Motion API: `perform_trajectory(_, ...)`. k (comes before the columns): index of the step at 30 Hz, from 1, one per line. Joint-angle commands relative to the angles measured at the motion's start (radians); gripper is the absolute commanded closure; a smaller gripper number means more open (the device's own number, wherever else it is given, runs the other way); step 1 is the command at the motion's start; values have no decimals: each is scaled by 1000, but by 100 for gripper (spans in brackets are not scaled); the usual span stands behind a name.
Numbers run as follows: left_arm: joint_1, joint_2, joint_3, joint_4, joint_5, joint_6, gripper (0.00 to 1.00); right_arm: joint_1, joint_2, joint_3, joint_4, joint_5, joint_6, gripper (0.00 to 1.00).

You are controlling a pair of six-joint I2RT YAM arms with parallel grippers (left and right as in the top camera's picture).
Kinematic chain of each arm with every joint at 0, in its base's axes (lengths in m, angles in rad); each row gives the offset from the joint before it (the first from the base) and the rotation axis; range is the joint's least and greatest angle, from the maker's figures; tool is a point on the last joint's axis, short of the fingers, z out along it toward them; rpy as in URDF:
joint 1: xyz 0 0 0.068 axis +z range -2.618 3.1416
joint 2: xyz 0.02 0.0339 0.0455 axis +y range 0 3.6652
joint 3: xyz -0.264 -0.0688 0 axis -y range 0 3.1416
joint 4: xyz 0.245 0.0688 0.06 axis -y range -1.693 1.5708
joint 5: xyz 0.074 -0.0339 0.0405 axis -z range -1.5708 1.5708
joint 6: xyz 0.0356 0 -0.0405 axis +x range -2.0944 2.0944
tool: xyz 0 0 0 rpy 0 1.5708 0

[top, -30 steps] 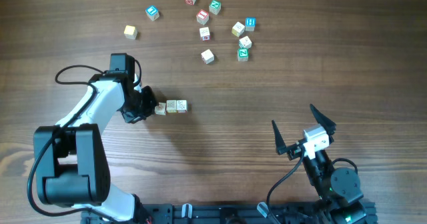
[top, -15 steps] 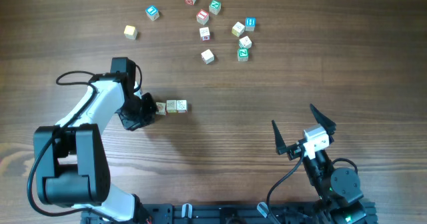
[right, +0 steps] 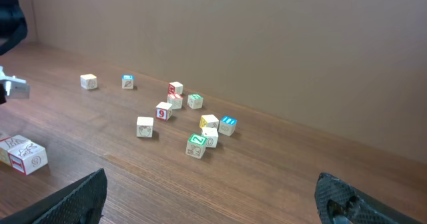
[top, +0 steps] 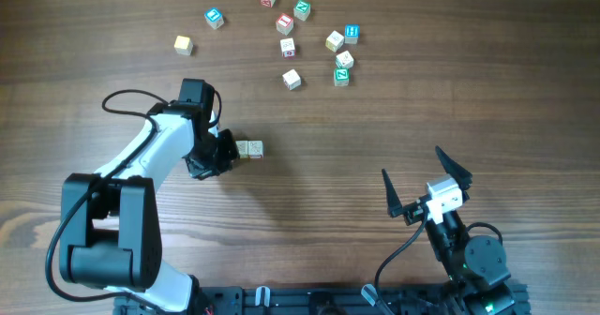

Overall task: Form a horizontal line
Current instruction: 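Open the left gripper and lift it off the placed block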

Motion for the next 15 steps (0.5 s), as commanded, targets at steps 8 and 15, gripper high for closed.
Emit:
perform_trajectory(8, -3, 13, -8, -9, -30, 5, 96, 0, -5, -1, 3, -5, -2, 0)
perform_trajectory(15, 26, 13, -8, 106, -254, -55, 96, 0, -5, -1, 3, -5, -2, 0)
